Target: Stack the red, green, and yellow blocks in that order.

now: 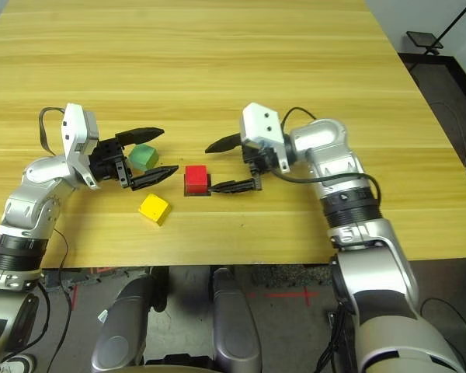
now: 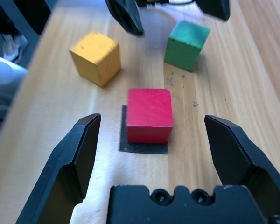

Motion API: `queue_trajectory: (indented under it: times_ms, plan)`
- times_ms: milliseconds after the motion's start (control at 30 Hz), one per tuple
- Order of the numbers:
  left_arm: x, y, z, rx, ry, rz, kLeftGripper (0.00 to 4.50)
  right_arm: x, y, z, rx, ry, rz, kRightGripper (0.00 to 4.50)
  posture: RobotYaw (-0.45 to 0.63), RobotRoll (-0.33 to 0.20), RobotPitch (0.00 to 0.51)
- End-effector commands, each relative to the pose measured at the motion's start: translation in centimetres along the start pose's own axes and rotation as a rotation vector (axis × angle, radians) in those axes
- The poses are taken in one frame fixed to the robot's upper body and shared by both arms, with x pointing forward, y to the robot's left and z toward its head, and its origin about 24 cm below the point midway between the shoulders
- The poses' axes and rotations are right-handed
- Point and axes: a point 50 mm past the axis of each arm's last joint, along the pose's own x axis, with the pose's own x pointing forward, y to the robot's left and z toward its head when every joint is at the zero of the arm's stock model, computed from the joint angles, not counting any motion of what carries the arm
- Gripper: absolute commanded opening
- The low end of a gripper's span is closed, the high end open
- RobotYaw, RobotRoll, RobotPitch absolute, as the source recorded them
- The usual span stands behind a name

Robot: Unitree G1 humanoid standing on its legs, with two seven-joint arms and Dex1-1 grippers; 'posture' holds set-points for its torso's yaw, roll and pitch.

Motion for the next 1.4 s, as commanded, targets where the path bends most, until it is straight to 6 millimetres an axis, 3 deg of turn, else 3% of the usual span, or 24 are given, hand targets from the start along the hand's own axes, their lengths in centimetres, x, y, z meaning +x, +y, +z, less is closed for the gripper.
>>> queue_trajectory:
  times_ms: [33,200,367,567,833,1400]
  plan:
    - [-0.4,0.1,-0.8,0.001,0.047,0.004,4.5,-1.0,0.7,-0.1,0.032,-0.015,-0.046,4.48,0.29,0.011,0.29]
    - [-1.5,1.4,-0.8,-0.011,0.107,0.112,4.5,-2.2,0.9,-0.5,0.067,-0.018,-0.187,4.48,0.27,0.023,0.29]
    - [-2.3,2.0,0.9,-0.056,0.121,0.246,4.5,-3.2,1.4,-1.0,0.107,-0.029,-0.311,4.48,0.25,0.032,0.297]
    - [-2.7,0.7,2.9,-0.127,0.199,0.469,4.5,-3.8,2.6,-1.8,0.159,-0.03,-0.395,4.48,0.25,0.051,0.302]
    - [-3.0,-1.3,3.5,-0.188,0.385,0.705,4.5,-4.0,3.1,-2.7,0.2,-0.031,-0.459,4.48,0.27,0.075,0.299]
    - [-0.7,-3.8,1.8,-0.201,0.443,0.668,4.5,-3.5,2.7,-3.5,0.202,-0.039,-0.477,4.48,0.27,0.074,0.266]
